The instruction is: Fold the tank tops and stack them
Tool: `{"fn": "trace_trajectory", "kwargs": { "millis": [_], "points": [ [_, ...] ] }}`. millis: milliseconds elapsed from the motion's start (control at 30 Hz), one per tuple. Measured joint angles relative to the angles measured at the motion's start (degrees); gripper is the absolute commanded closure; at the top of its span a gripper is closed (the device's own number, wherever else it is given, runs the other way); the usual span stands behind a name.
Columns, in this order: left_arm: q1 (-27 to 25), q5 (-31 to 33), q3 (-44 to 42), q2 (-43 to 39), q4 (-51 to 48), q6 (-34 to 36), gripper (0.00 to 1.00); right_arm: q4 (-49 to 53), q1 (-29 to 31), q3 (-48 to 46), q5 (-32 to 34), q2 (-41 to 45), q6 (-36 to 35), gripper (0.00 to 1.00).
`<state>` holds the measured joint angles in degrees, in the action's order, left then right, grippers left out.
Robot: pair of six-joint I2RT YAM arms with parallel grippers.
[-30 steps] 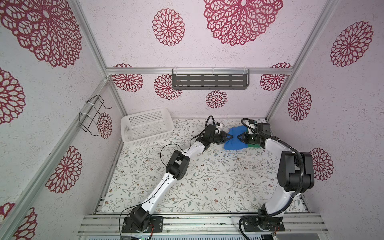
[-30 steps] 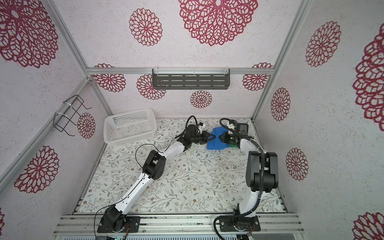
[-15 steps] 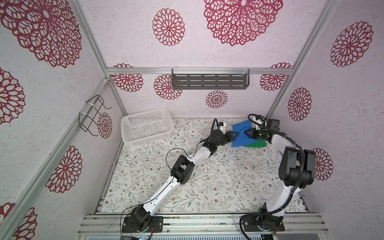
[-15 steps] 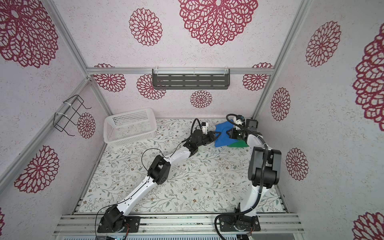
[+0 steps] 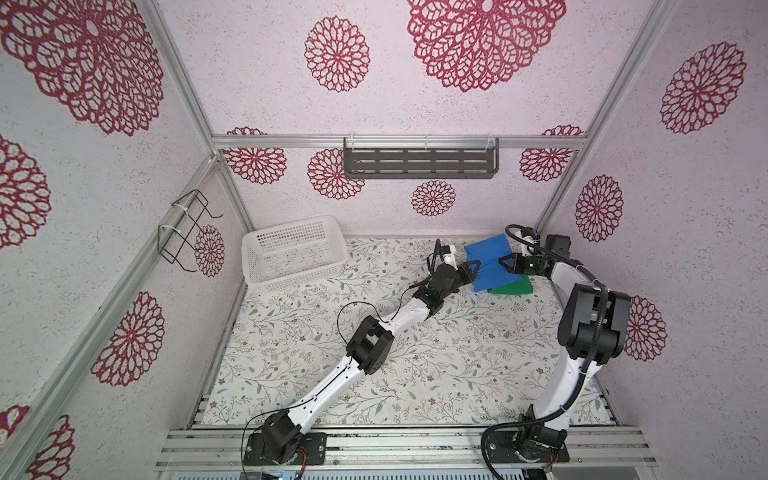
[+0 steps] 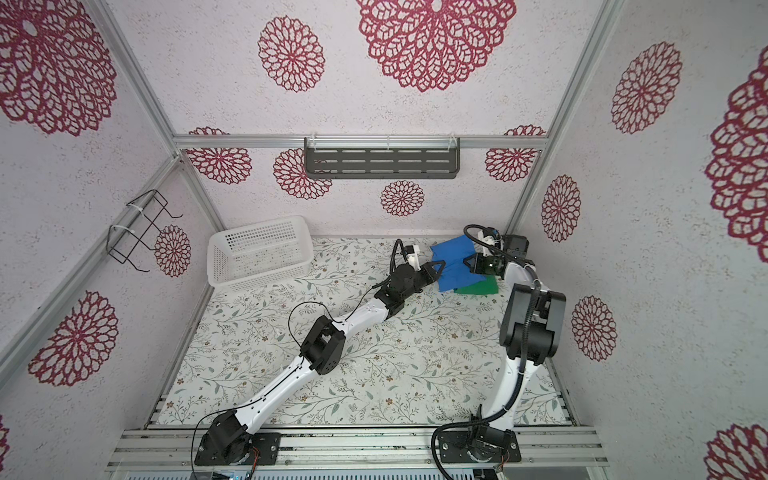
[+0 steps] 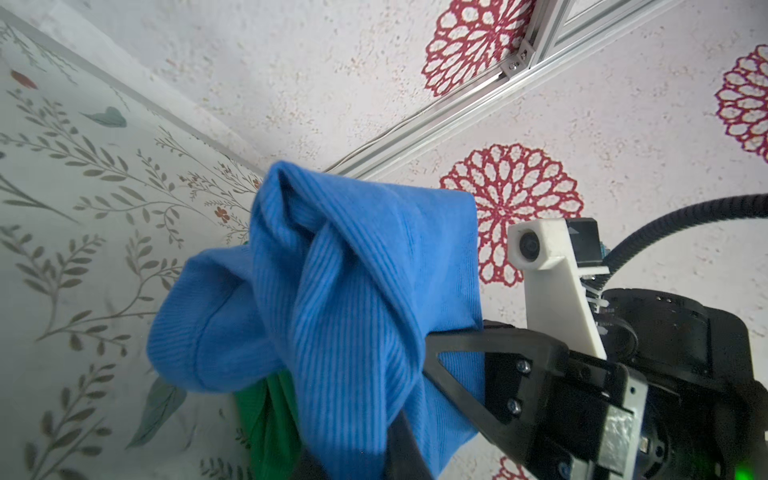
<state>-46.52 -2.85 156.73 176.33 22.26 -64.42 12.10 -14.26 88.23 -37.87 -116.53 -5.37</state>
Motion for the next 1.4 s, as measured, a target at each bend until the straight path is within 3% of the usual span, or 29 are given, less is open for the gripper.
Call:
{"fn": "trace_trajectory", "kwargs": {
  "millis": [67,167,300,367,467,700,767,900,967,1200,1300,1400],
  "points": [
    [-0.1,1.1,0.5,0.0,-0.2,0.4,0.89,0.4,0.0,1.3,-0.4,-0.9,-0.2,1.00],
    [-0.1,2.4,0.8,0.0,-0.3,1.1,0.56,0.6,-0.1,3.2,-1.2,-2.6,-0.2,1.00],
    [0.2,2.1,-0.2,-0.2,0.6,2.3,0.29,-0.6,-0.9,3.5,0.4,-4.4,-0.2,1.00],
    [0.7,1.0,-5.8,-2.5,3.3,2.4,0.23,-0.9,-1.6,3.5,1.1,-5.3,-0.2,1.00],
    [1.7,0.1,-22.3,-10.3,5.9,4.0,0.17,-1.6,-2.8,3.5,2.0,-6.6,-0.2,1.00],
    [8.0,2.7,-59.7,-38.1,6.2,11.3,0.13,-2.3,-4.8,4.7,2.1,-10.4,0.5,1.00],
    [10.9,3.5,-67.0,-46.9,6.2,12.9,0.12,-2.2,-4.9,5.3,2.8,-11.0,1.0,0.85],
    [16.6,7.8,-78.8,-66.9,1.2,19.3,0.02,-1.8,-4.9,5.3,6.4,-10.2,2.8,0.29],
    [18.0,12.0,-81.8,-76.6,-5.0,23.6,0.03,-1.6,-5.0,4.9,9.3,-8.5,3.5,0.01],
    [17.0,27.3,-87.6,-103.6,-26.5,37.9,0.03,-6.1,-2.6,-5.3,20.3,7.4,5.2,0.01],
    [19.9,33.9,-94.8,-112.9,-33.8,41.9,0.03,-11.8,1.3,-13.6,26.0,16.0,6.7,0.01],
    [26.0,37.6,-104.5,-120.1,-39.2,44.9,0.03,-17.1,8.0,-23.7,32.8,23.5,6.9,0.01]
  ]
}}
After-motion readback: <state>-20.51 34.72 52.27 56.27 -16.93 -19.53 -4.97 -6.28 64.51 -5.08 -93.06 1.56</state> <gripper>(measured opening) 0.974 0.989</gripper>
